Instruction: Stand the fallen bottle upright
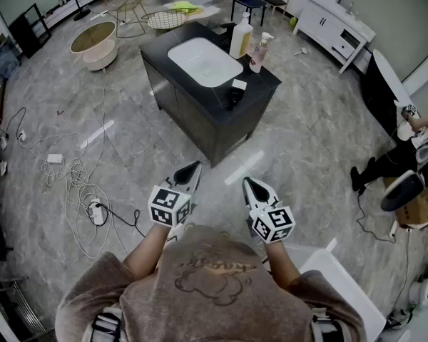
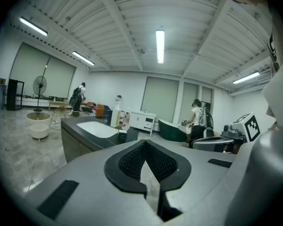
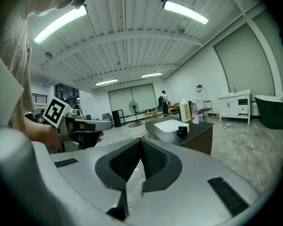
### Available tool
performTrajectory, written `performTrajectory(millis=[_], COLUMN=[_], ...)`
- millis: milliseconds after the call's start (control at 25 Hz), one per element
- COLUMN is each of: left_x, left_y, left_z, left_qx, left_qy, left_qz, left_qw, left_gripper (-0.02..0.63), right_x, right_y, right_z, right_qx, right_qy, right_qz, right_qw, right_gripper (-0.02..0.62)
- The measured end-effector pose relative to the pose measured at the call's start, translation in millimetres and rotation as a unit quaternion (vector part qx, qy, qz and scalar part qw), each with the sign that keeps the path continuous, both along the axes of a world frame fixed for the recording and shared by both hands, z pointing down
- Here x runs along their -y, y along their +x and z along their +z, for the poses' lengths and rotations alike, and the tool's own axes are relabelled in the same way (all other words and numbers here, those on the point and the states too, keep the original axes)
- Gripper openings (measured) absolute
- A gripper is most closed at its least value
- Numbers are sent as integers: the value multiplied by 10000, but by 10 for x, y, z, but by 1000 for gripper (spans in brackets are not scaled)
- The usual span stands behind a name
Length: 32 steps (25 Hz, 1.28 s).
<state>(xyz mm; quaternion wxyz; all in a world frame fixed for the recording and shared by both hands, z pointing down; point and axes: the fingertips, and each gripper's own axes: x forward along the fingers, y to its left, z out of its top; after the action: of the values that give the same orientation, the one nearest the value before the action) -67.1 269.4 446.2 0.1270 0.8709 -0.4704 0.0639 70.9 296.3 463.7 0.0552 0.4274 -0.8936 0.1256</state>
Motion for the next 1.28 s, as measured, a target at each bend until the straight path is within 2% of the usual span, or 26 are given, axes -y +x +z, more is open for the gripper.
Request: performTrajectory(millis=[480, 800, 1280], left_x=[-13, 57, 476], left_y=[-59, -286, -514], left_z=[-44, 50, 95], left_qx=[-23, -46, -21], left_qy=[56, 142, 267], left_qz=[59, 212, 435], left_qw=[10000, 9997, 9987], left_gripper=[18, 18, 18], right_x=[35, 98, 401], right_y=[-109, -225, -329], right_z=[-49, 41, 87], right_qx=[6, -20, 85], right_qy=[30, 81, 167], right_qz=[67, 460, 1045], right_qw=[10000, 9989, 9943], right_gripper=[-2, -2, -2])
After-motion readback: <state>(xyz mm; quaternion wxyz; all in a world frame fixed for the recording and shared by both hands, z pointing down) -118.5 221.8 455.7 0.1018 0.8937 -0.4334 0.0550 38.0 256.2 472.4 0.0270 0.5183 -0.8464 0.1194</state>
